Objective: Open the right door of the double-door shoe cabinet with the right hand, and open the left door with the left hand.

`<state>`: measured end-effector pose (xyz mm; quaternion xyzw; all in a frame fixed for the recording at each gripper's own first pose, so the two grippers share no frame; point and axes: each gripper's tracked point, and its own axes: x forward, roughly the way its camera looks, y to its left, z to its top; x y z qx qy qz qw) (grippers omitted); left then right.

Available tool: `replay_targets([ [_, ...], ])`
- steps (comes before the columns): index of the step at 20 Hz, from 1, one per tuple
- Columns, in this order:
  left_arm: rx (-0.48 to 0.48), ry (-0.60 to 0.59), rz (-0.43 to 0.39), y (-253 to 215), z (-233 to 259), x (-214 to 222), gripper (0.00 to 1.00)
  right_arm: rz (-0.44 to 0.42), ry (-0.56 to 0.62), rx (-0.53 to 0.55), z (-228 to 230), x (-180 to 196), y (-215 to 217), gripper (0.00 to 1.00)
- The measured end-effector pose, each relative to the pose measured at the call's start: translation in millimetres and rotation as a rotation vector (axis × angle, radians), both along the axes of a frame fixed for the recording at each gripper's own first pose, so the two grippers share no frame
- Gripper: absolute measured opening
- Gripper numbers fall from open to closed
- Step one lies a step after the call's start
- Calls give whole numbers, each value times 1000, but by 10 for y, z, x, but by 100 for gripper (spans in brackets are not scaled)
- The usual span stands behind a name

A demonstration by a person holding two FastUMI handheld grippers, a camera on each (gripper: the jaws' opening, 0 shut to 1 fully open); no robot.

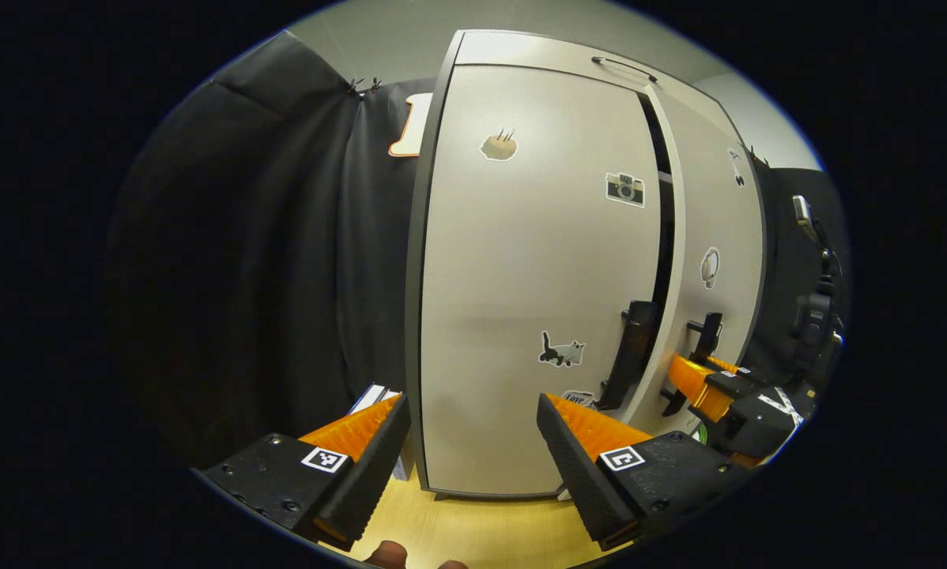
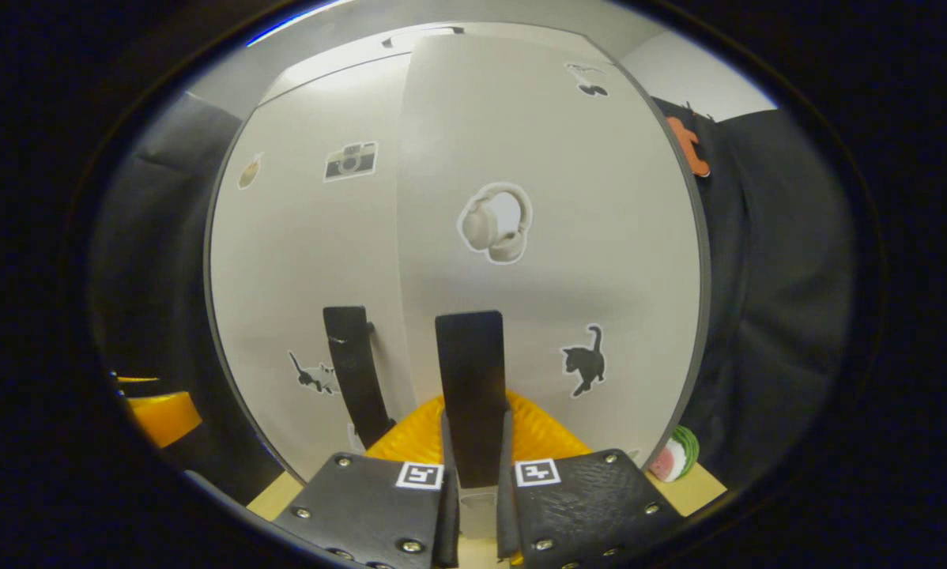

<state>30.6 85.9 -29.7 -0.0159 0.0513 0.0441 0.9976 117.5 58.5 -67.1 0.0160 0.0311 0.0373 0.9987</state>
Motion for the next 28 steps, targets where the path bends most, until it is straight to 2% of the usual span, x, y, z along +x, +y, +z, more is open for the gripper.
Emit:
replay_targets([
  [8,-9,6,10,-14,-26,-159,100,13,-9,17,17,-89,-65,19],
  [14,-11,3,17,-51,-13,-252,99,-10,-39,54,43,-181,-154,19],
  [28,-1,8,-29,-294,-38,-369,100,-48,-78,70,12,-346,-328,18],
])
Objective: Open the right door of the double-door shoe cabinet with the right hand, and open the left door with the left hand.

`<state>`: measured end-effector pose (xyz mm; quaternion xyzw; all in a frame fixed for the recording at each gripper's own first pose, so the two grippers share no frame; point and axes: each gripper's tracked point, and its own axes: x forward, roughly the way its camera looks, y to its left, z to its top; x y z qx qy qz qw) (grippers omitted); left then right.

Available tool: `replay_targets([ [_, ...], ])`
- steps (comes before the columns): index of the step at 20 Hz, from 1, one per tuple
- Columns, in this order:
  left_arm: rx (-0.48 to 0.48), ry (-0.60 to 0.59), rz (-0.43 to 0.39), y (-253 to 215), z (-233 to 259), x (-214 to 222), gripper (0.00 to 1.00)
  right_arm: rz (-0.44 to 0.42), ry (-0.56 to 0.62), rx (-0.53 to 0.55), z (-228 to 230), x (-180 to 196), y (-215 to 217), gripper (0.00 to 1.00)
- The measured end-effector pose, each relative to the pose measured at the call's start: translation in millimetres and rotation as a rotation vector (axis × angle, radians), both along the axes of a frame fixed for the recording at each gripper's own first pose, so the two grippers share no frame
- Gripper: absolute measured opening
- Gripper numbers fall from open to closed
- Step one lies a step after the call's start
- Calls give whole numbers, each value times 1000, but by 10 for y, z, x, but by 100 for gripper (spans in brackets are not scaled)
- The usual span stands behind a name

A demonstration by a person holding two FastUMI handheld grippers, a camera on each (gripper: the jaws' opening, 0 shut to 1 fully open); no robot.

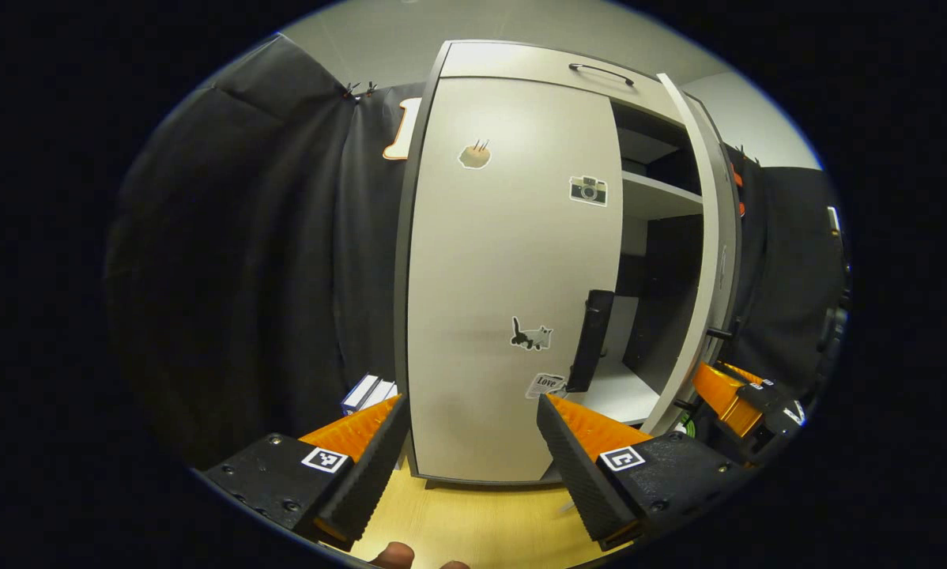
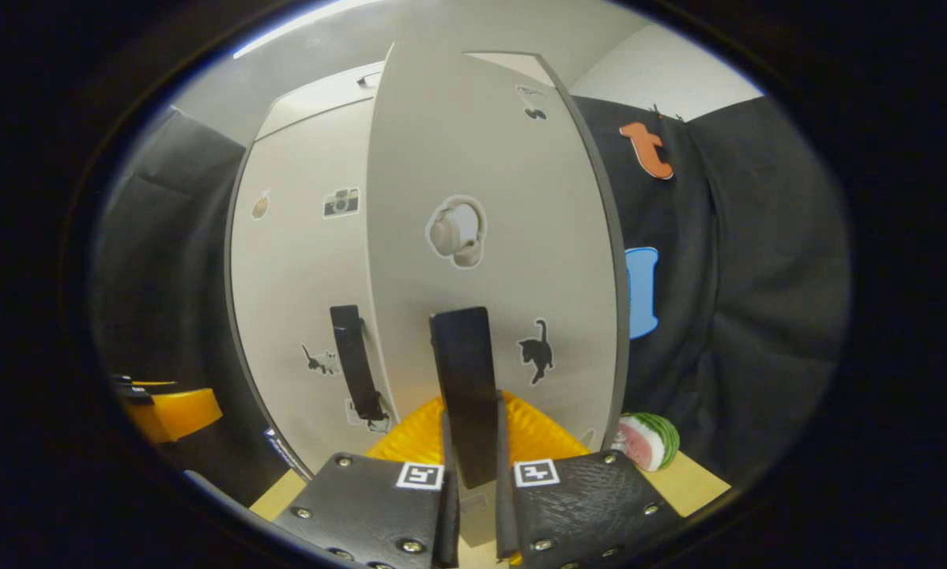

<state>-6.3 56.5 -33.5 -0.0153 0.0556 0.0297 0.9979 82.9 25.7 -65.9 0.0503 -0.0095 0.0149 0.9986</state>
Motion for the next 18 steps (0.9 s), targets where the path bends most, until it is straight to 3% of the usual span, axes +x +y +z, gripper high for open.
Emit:
replay_targets([
  [6,4,1,-36,-138,-2,17,100,-31,-29,-16,-38,-20,-106,18],
  [8,2,0,-49,-195,-4,32,100,-35,-33,-28,-7,-88,-150,7],
  [18,-8,39,-106,-450,-166,87,100,-81,-45,-29,-13,-257,-408,7],
])
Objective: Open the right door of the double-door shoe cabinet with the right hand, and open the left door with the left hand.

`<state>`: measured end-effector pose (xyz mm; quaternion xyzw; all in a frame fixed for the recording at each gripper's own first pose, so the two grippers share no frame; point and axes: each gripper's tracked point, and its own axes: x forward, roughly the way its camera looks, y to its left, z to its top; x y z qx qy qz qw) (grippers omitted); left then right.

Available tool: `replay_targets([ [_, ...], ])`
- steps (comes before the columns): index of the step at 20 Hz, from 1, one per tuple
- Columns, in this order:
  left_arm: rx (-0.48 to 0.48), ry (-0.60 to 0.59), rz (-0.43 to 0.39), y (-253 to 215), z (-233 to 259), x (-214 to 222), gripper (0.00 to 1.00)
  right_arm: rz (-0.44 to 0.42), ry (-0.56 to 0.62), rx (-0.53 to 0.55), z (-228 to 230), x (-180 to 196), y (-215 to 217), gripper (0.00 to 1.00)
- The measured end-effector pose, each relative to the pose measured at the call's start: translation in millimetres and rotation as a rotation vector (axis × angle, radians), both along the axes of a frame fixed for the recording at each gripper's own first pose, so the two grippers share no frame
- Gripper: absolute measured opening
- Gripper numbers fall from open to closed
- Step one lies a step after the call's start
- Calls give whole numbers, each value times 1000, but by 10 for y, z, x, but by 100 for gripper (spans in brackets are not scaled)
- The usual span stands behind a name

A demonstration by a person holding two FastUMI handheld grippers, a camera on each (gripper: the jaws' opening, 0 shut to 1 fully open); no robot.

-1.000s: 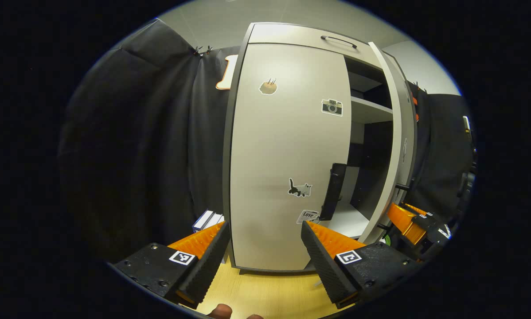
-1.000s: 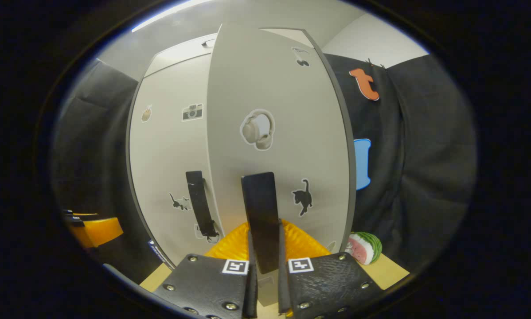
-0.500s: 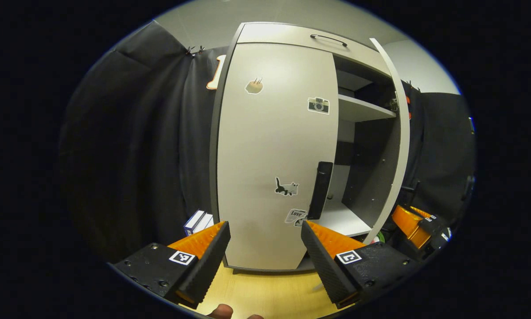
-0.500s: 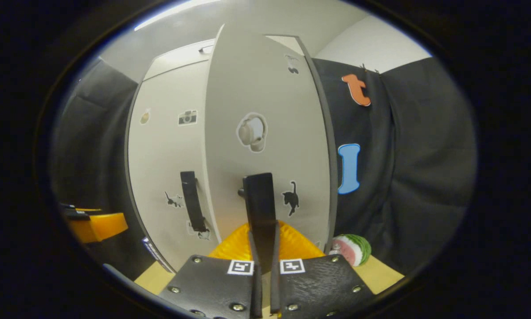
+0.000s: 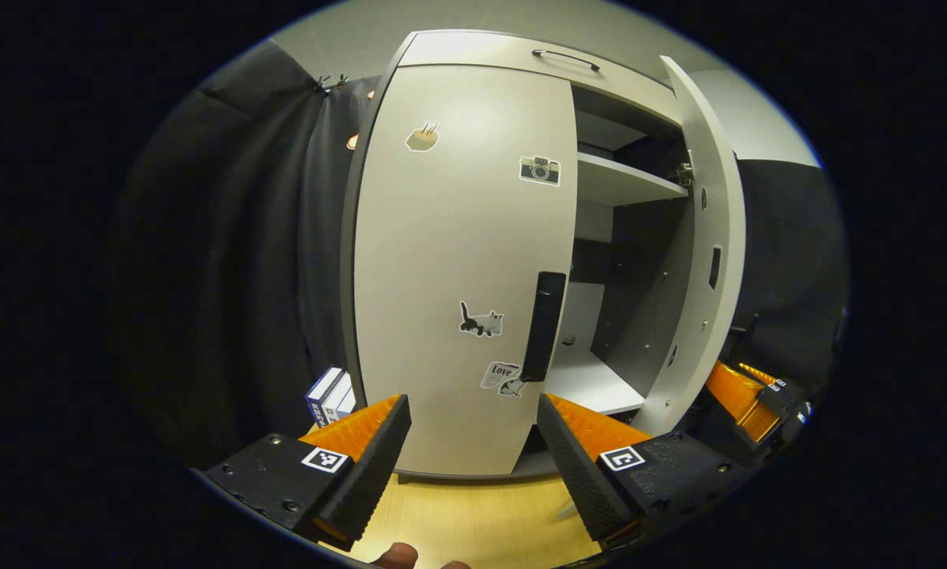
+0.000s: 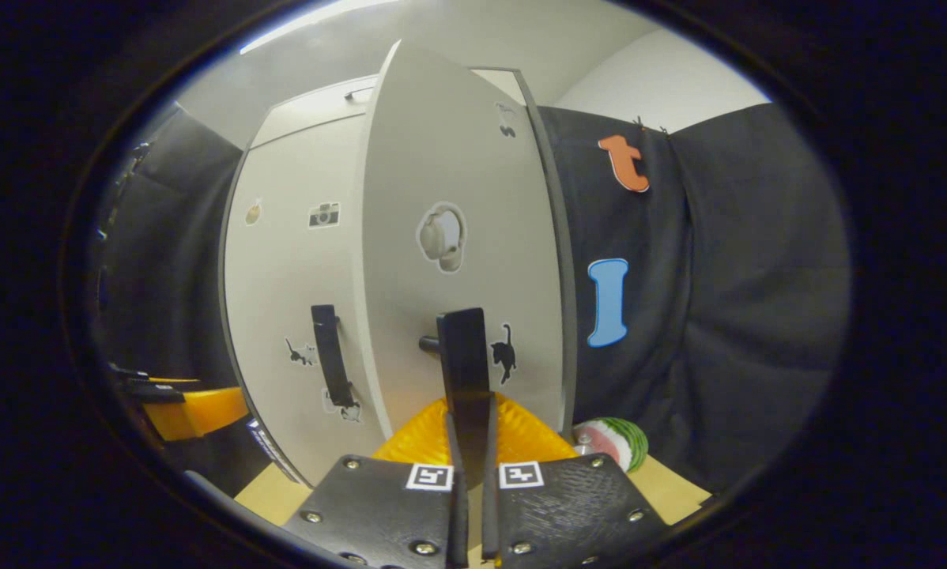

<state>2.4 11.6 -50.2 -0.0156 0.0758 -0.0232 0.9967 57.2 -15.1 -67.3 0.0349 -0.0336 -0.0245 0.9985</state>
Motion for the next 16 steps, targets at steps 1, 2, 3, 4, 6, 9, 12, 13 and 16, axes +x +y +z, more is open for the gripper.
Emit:
replay_targets([
  [1,-5,1,-2,-17,-4,5,99,-11,-1,0,0,-44,-69,7],
  [2,-11,-1,-4,-43,-3,13,99,-21,-1,0,-4,-77,-113,7],
  [3,-18,-5,-9,-74,0,18,100,-32,-3,2,-2,-116,-164,7],
  [4,-24,-8,-14,-111,9,35,100,-43,-1,2,-7,-126,-211,7],
  [6,-29,-9,-29,-197,1,51,100,-67,2,1,-15,-159,-312,6],
  [9,-27,-2,-60,-352,-35,69,100,-109,3,20,-20,-231,-486,6],
  [12,-27,1,-90,-507,-44,87,100,-139,20,33,-57,-243,-639,6],
  [13,-28,-1,-99,-549,-41,103,100,-135,41,22,-110,-243,-667,6],
  [16,-30,-7,-116,-654,-21,137,100,-124,53,31,-151,-235,-760,6],
])
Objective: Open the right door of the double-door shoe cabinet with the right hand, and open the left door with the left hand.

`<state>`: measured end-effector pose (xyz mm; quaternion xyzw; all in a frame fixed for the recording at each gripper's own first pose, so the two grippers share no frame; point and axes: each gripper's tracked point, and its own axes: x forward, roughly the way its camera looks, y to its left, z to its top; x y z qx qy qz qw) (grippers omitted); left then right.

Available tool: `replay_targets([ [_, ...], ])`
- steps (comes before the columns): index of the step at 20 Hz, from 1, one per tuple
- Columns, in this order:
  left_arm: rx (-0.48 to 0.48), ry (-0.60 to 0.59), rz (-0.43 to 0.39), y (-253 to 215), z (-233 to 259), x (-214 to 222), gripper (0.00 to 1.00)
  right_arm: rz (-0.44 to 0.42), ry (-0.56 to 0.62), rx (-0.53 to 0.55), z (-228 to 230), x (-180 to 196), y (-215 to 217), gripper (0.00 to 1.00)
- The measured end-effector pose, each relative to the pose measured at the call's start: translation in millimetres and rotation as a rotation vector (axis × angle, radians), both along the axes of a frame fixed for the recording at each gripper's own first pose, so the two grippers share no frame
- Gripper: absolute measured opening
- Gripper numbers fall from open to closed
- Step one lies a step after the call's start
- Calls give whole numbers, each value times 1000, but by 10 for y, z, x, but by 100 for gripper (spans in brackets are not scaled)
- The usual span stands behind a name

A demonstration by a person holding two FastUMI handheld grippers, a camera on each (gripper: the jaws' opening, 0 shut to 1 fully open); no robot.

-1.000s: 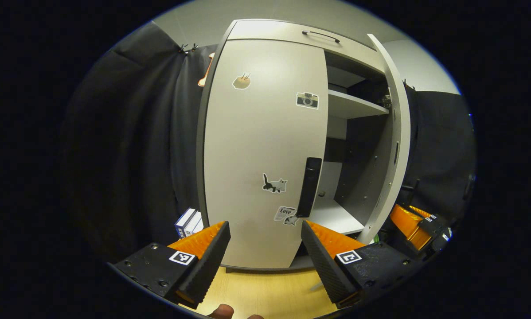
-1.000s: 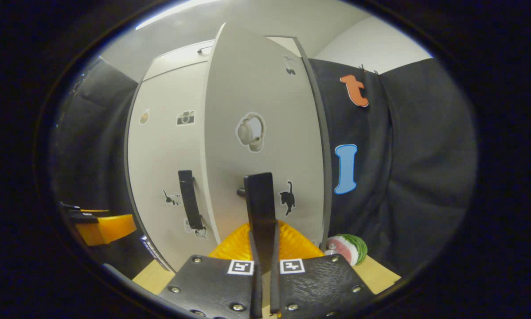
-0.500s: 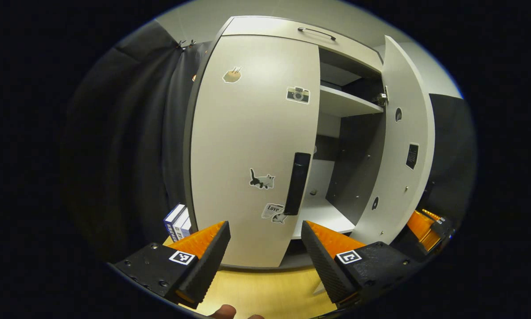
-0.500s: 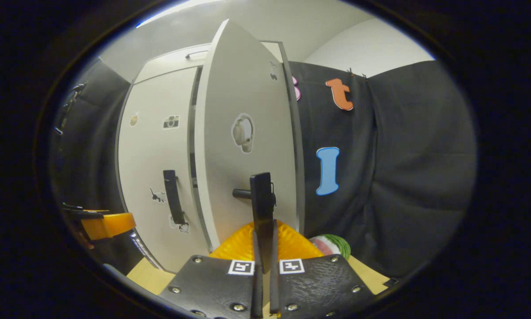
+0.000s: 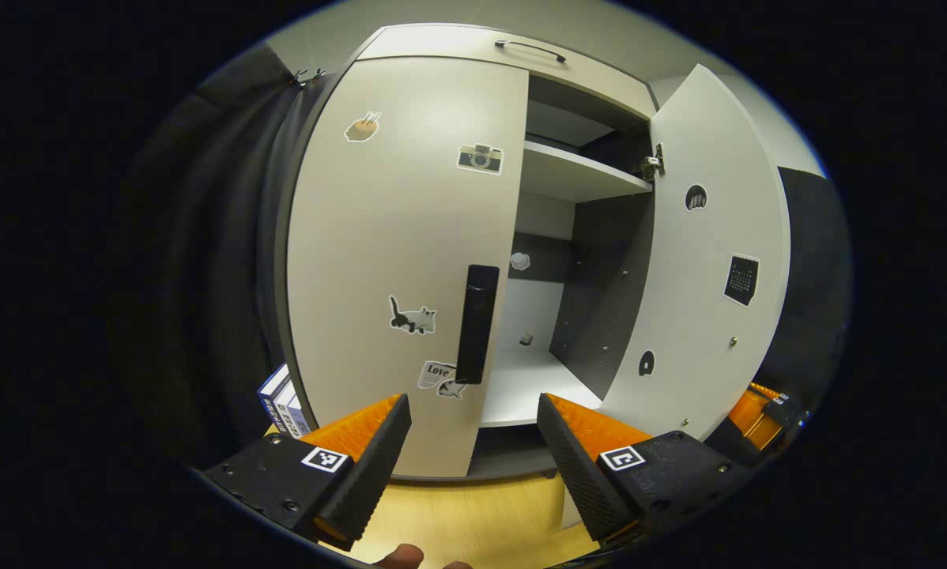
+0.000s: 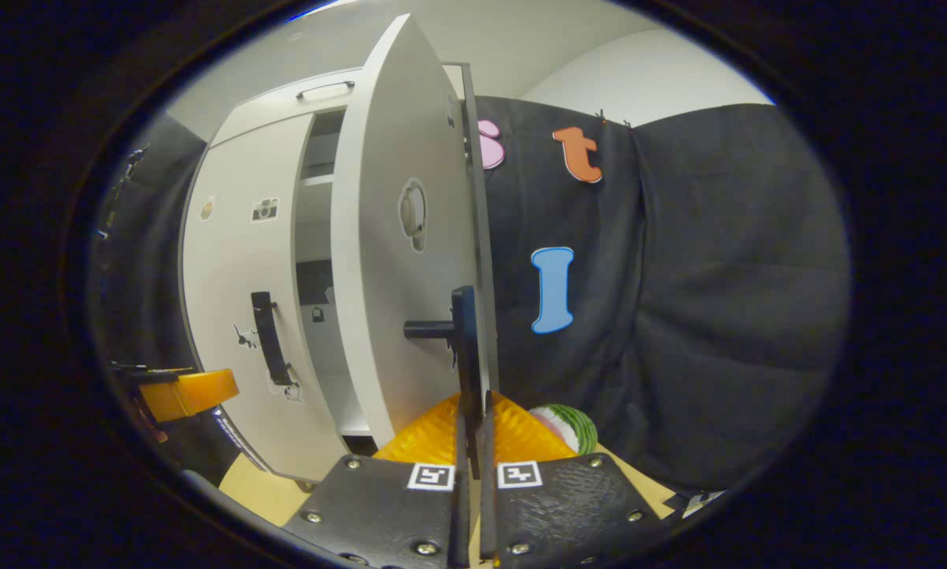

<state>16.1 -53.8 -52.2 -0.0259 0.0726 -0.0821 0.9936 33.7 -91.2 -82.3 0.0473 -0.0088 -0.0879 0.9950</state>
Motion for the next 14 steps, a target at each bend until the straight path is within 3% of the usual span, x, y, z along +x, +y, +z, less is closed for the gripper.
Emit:
replay_targets([
  [5,-4,3,27,1,-25,141,100,-49,16,-21,-16,3,-426,4],
  [14,30,-6,79,-73,4,613,100,100,37,-27,13,52,-680,1],
])
